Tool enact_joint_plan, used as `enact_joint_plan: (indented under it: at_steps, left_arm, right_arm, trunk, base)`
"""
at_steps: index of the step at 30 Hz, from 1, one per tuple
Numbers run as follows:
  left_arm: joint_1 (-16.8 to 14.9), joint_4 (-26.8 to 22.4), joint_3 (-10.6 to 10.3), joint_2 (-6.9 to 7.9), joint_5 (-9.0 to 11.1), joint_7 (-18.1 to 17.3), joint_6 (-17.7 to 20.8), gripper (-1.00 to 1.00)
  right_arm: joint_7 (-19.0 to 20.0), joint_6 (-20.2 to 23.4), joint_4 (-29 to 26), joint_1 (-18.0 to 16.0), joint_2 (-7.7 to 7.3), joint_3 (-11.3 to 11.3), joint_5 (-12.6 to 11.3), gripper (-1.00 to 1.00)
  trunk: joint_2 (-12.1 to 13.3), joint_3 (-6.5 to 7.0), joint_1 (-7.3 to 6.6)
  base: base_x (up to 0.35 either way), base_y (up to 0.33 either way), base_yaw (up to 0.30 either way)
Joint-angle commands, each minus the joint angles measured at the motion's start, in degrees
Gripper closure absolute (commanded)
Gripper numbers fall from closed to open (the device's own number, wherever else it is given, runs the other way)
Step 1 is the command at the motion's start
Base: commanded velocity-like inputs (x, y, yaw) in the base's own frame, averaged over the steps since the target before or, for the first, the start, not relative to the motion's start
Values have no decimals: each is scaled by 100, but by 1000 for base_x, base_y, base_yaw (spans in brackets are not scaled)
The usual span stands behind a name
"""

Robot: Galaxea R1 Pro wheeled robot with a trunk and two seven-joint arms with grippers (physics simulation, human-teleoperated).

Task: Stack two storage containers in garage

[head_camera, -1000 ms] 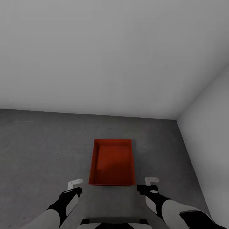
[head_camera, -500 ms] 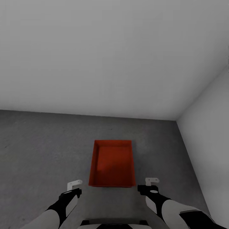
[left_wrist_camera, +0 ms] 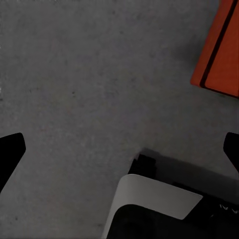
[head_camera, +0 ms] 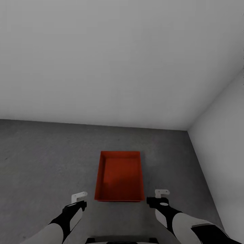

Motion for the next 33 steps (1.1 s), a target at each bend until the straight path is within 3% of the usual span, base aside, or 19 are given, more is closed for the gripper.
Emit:
enact_joint_plan:
  at_steps: [1, 33]
  left_arm:
    - [0, -13, -14, 2, 34, 29, 31, -100]
    - [0, 3, -17, 1, 57, 33, 44, -100]
  right_arm:
    - [-14, -32, 18, -7, 3, 45, -44, -100]
    - [-19, -19, 18, -7, 3, 45, -44, -100]
  trunk:
    - [-9, 1, 3]
    - [-9, 249, 3]
  base:
    - [0, 0, 0]
    - [0, 0, 0]
